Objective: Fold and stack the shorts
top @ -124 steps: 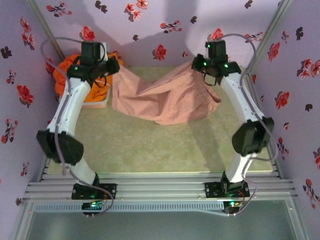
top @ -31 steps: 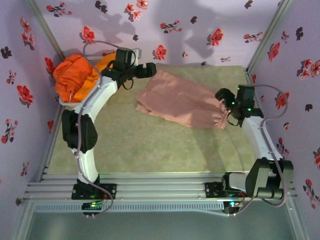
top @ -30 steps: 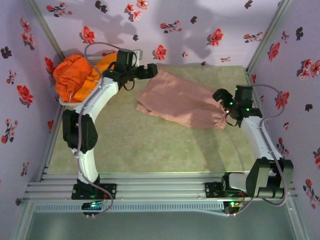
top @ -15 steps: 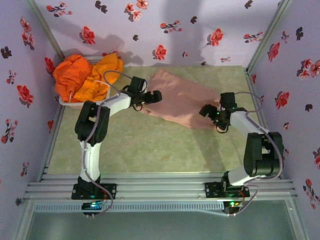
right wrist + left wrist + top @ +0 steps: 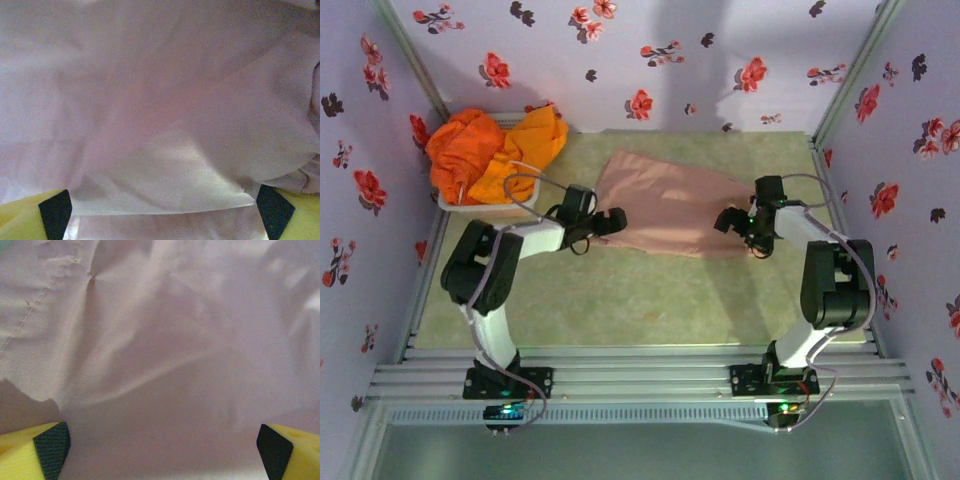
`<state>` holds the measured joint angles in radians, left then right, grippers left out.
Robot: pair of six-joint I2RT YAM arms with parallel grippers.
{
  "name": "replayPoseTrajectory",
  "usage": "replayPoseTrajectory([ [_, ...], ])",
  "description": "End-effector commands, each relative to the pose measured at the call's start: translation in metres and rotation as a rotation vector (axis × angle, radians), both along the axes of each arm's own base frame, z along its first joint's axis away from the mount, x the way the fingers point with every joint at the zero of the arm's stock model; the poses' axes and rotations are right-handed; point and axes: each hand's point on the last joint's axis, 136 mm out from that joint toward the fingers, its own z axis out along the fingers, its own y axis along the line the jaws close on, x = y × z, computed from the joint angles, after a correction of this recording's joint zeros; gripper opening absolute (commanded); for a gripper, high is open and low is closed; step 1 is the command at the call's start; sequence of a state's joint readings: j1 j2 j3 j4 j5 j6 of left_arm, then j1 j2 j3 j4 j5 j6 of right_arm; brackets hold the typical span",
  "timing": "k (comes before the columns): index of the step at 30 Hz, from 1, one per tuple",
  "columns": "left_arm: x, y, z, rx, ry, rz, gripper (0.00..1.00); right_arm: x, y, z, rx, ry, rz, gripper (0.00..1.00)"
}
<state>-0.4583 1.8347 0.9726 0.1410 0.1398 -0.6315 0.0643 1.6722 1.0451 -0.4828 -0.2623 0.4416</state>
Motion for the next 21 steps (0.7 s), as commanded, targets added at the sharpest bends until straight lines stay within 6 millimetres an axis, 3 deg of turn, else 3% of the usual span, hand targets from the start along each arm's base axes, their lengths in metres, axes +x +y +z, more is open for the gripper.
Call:
replayPoseTrajectory([
  [1, -0.029, 0.028, -0.015, 0.01, 0.049, 0.096, 0.99, 0.001, 0.01, 0.001, -0.007, 0.028, 0.085, 0.98],
  [5, -0.058, 0.047, -0.001, -0.004, 0.018, 0.144, 0.99, 0.002, 0.017, 0.01, -0.027, 0.022, 0.158, 0.99],
  [7, -0.064, 0.057, 0.025, -0.01, -0.034, 0.168, 0.99, 0.004, 0.02, 0.025, -0.019, -0.017, 0.172, 0.99],
  [11, -0.068, 0.068, 0.085, -0.05, -0.14, 0.185, 0.99, 0.016, 0.035, 0.078, 0.072, -0.192, 0.184, 0.99],
  [15, -0.057, 0.05, 0.122, -0.1, -0.179, 0.105, 1.0, 0.034, 0.046, 0.11, 0.142, -0.276, 0.178, 0.99],
  [18, -0.04, 0.032, 0.132, -0.144, -0.18, 0.072, 0.99, 0.052, 0.051, 0.112, 0.169, -0.264, 0.179, 0.99],
  [21, -0.024, 0.016, 0.126, -0.179, -0.166, 0.059, 0.99, 0.072, 0.055, 0.101, 0.183, -0.22, 0.17, 0.99],
])
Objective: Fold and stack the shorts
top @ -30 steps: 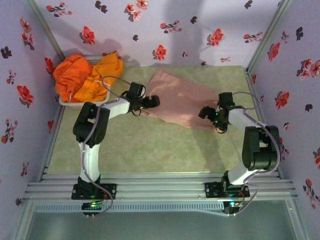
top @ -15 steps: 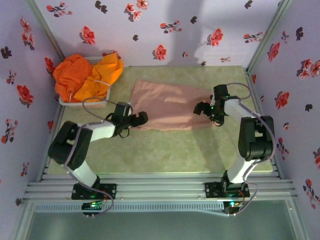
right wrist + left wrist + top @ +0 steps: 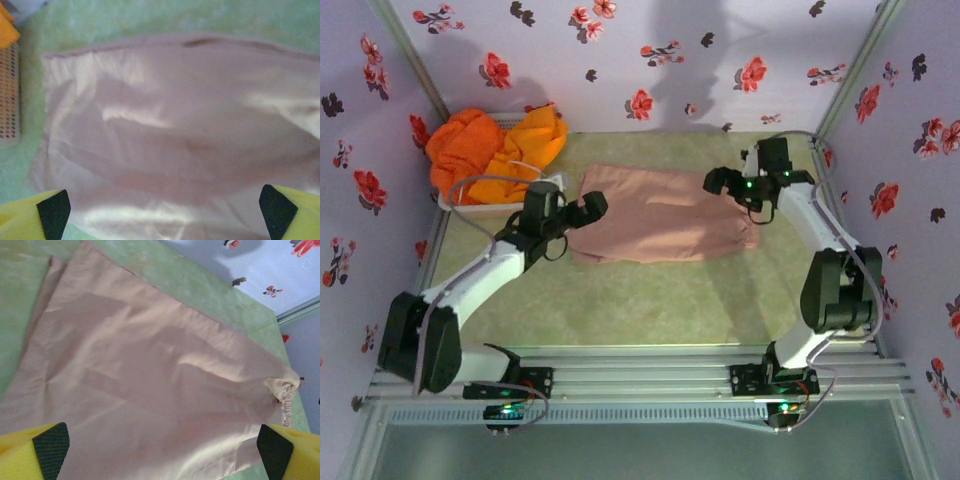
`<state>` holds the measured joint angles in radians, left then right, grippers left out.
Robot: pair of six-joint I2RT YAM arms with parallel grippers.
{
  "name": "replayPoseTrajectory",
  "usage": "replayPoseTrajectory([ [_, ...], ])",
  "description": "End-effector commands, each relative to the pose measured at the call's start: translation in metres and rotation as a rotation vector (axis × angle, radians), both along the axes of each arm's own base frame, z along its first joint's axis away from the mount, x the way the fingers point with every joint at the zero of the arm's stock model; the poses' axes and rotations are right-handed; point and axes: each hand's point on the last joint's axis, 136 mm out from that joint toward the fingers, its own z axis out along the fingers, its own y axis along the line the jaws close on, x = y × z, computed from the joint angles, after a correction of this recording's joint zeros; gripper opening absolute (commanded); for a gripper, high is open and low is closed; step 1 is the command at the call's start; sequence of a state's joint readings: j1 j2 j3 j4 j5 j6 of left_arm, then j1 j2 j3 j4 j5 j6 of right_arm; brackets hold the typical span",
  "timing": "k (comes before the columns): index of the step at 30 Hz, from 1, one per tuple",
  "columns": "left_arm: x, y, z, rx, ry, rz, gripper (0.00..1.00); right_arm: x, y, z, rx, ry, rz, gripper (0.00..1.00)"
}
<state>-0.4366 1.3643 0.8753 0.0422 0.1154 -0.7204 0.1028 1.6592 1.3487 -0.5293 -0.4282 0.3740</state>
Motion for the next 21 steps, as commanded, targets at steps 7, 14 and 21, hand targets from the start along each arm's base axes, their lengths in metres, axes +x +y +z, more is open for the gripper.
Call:
replayPoseTrajectory([
  [7, 0.018, -0.024, -0.075, 0.02, 0.119, -0.036, 0.99, 0.057, 0.005, -0.048, 0.013, 0.144, -0.007, 0.99],
  [14, -0.004, -0.01, -0.132, 0.045, 0.191, 0.011, 0.99, 0.088, -0.002, -0.083, -0.001, 0.2, -0.025, 0.99],
  [21, -0.032, 0.003, -0.162, 0.042, 0.239, 0.05, 0.99, 0.104, -0.002, -0.113, 0.016, 0.267, -0.043, 0.99],
])
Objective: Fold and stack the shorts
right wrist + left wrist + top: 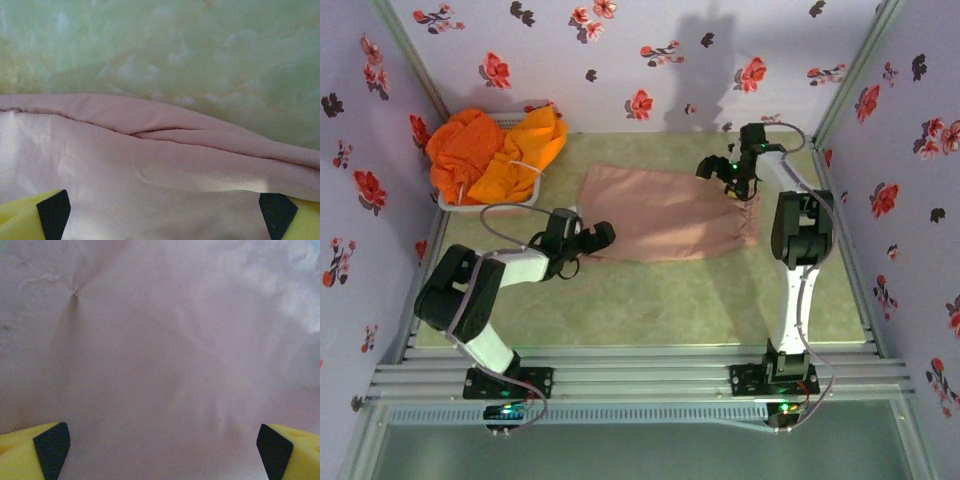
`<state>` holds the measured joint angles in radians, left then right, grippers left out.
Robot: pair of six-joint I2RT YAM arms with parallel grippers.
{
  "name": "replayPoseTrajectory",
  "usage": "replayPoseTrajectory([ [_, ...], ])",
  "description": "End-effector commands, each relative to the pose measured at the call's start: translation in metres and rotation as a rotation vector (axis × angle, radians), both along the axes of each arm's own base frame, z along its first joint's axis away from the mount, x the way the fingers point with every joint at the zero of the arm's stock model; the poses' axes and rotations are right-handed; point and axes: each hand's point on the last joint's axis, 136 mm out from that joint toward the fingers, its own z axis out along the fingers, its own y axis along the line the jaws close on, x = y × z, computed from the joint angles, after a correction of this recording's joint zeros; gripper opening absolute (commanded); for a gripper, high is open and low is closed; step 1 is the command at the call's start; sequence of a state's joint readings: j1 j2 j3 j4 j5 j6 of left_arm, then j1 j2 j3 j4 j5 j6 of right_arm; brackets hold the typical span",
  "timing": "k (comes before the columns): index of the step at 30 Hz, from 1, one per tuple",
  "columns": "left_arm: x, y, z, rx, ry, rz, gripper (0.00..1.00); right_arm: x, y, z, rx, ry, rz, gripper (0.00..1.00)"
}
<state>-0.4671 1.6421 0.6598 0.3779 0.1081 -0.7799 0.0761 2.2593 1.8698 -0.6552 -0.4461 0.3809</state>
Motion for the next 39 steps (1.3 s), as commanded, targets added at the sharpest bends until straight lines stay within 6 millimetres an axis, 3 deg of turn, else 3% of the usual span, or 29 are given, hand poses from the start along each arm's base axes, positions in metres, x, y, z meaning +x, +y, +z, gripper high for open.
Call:
replayPoseTrajectory([
  [1, -0.023, 0.012, -0.029, 0.012, 0.076, 0.045, 0.99, 0.001, -0.001, -0.014, 0.016, 0.066, -0.025, 0.99],
  [6, -0.041, 0.022, -0.035, 0.004, 0.072, 0.076, 0.99, 0.006, -0.001, -0.029, 0.029, 0.093, -0.045, 0.99],
  [10, -0.047, 0.024, -0.024, -0.014, 0.024, 0.066, 0.99, 0.008, 0.006, -0.022, 0.078, 0.086, -0.032, 0.99],
  [13, -0.047, 0.022, 0.003, -0.033, -0.07, 0.034, 0.99, 0.005, 0.013, 0.008, 0.117, 0.026, -0.012, 0.99],
  [17, -0.048, 0.023, 0.057, -0.047, -0.246, -0.013, 0.99, -0.013, 0.008, 0.065, 0.103, -0.125, -0.009, 0.99],
  [20, -0.057, 0.026, 0.095, -0.024, -0.345, -0.059, 0.99, -0.046, -0.009, 0.088, -0.001, -0.192, -0.019, 0.99],
  [24, -0.072, 0.033, 0.133, -0.006, -0.435, -0.098, 0.99, -0.093, -0.058, 0.105, -0.253, -0.265, -0.112, 0.99],
  [27, -0.083, 0.037, 0.147, -0.011, -0.473, -0.111, 0.99, -0.122, -0.092, 0.1, -0.354, -0.246, -0.202, 0.99],
  [30, -0.091, 0.037, 0.155, -0.029, -0.489, -0.127, 1.0, -0.137, -0.105, 0.085, -0.324, -0.185, -0.231, 0.99],
  [33, -0.096, 0.037, 0.156, -0.044, -0.482, -0.137, 1.0, -0.143, -0.106, 0.064, -0.334, -0.112, -0.198, 0.97],
  [39, -0.099, 0.033, 0.153, -0.064, -0.46, -0.153, 0.99, -0.141, -0.103, 0.018, -0.334, 0.032, -0.15, 0.73],
])
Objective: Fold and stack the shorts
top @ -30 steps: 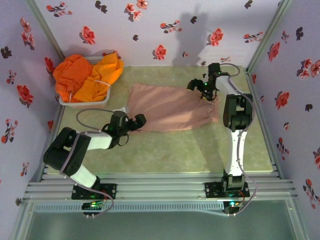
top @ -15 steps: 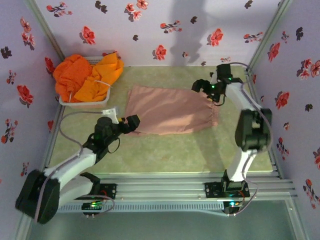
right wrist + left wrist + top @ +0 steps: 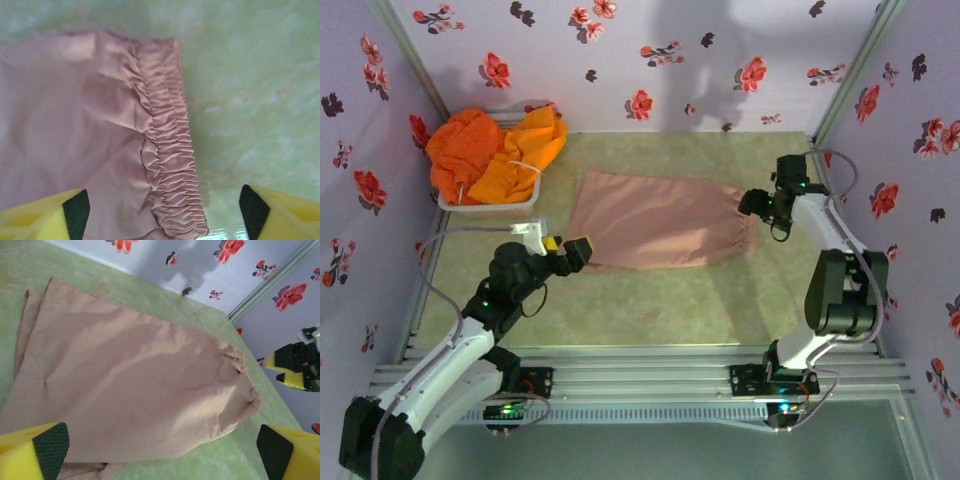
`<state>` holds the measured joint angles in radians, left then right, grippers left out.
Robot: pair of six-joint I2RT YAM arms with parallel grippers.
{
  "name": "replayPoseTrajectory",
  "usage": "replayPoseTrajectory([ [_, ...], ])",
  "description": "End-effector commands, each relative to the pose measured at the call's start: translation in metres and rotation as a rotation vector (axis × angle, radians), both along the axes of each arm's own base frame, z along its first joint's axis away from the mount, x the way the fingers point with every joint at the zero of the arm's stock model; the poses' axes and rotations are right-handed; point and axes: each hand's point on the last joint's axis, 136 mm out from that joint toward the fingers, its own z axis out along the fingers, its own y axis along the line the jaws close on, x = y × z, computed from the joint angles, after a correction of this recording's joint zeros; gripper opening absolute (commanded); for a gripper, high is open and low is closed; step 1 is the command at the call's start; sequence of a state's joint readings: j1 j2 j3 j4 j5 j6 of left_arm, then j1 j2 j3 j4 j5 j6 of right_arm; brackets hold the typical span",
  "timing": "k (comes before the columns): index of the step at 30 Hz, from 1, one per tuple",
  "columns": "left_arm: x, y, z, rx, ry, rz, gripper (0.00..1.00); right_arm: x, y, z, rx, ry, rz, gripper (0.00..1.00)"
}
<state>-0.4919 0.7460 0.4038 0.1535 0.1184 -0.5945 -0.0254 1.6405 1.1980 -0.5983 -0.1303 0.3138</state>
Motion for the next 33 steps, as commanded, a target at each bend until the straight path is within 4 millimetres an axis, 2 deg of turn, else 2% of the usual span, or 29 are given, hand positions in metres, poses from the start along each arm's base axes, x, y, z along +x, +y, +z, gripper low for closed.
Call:
replayPoseTrajectory([
  [1, -0.005, -0.004, 0.002, 0.003, 0.004, -0.035, 0.99, -0.003, 0.001, -0.021, -0.01, 0.085, 0.022, 0.71],
  [5, -0.006, -0.004, 0.001, 0.013, 0.01, -0.041, 0.99, 0.001, 0.008, -0.043, 0.004, 0.141, 0.042, 0.64],
  [10, -0.006, -0.005, 0.0, 0.017, 0.012, -0.045, 1.0, 0.008, 0.017, -0.057, 0.043, 0.16, 0.052, 0.57],
  [19, -0.005, -0.005, -0.003, 0.031, 0.018, -0.046, 1.0, 0.016, 0.03, -0.081, 0.095, 0.203, 0.071, 0.62],
  [22, -0.005, -0.005, -0.003, 0.029, 0.02, -0.044, 1.0, 0.016, 0.034, -0.091, 0.111, 0.229, 0.081, 0.58],
  [29, -0.005, -0.005, -0.003, 0.032, 0.019, -0.044, 0.99, 0.014, 0.032, -0.104, 0.069, 0.265, 0.098, 0.2],
  [33, -0.003, -0.004, -0.001, 0.032, 0.017, -0.037, 0.99, 0.015, 0.025, -0.097, -0.001, 0.253, 0.113, 0.03],
])
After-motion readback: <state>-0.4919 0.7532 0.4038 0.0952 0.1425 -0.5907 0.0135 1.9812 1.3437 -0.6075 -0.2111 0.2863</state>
